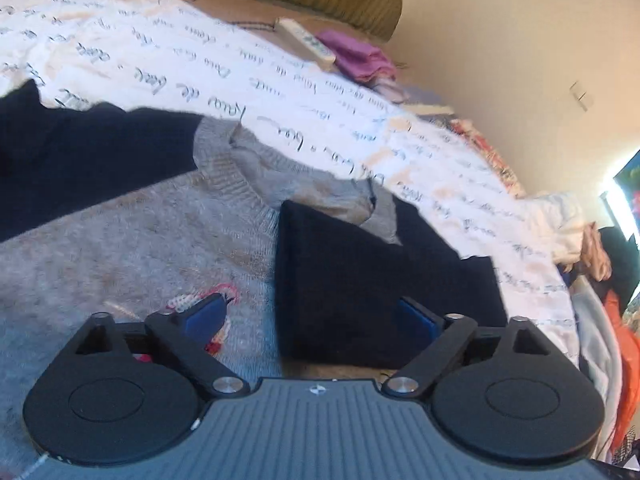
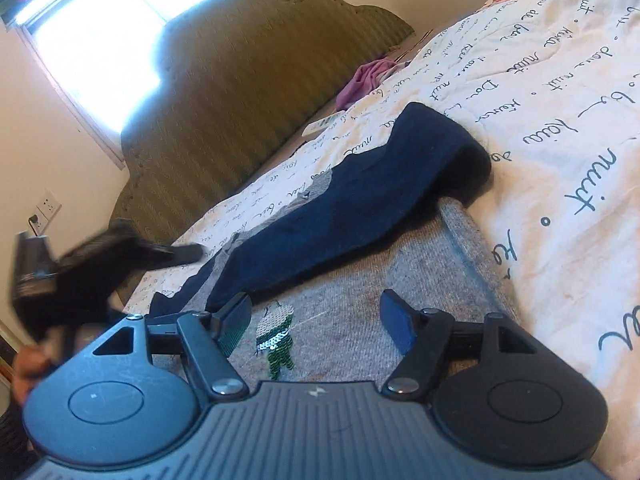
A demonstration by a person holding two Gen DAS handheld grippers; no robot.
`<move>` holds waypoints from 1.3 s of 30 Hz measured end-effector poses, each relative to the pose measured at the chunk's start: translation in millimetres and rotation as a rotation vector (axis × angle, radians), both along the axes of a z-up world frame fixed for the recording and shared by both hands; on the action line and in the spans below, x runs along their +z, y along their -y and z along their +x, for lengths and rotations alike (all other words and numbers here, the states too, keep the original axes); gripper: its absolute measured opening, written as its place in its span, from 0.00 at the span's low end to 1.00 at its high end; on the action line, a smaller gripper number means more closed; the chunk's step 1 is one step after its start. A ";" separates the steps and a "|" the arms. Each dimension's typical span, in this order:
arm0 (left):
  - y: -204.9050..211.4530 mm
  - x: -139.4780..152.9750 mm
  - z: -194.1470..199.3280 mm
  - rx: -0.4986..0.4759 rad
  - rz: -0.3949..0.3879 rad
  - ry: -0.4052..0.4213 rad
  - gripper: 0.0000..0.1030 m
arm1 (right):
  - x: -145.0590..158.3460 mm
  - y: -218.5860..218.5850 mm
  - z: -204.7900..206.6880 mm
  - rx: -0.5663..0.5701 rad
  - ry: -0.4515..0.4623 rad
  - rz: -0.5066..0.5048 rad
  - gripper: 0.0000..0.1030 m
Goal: Fold small clothes
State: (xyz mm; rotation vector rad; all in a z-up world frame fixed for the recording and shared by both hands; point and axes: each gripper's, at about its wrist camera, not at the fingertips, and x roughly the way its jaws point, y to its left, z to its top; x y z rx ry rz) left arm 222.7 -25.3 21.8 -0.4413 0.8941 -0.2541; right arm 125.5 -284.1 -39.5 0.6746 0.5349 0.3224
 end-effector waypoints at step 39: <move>-5.4 -5.4 -15.9 -0.003 0.325 0.176 0.76 | 49.7 -31.6 116.2 -0.012 -0.037 -0.271 0.89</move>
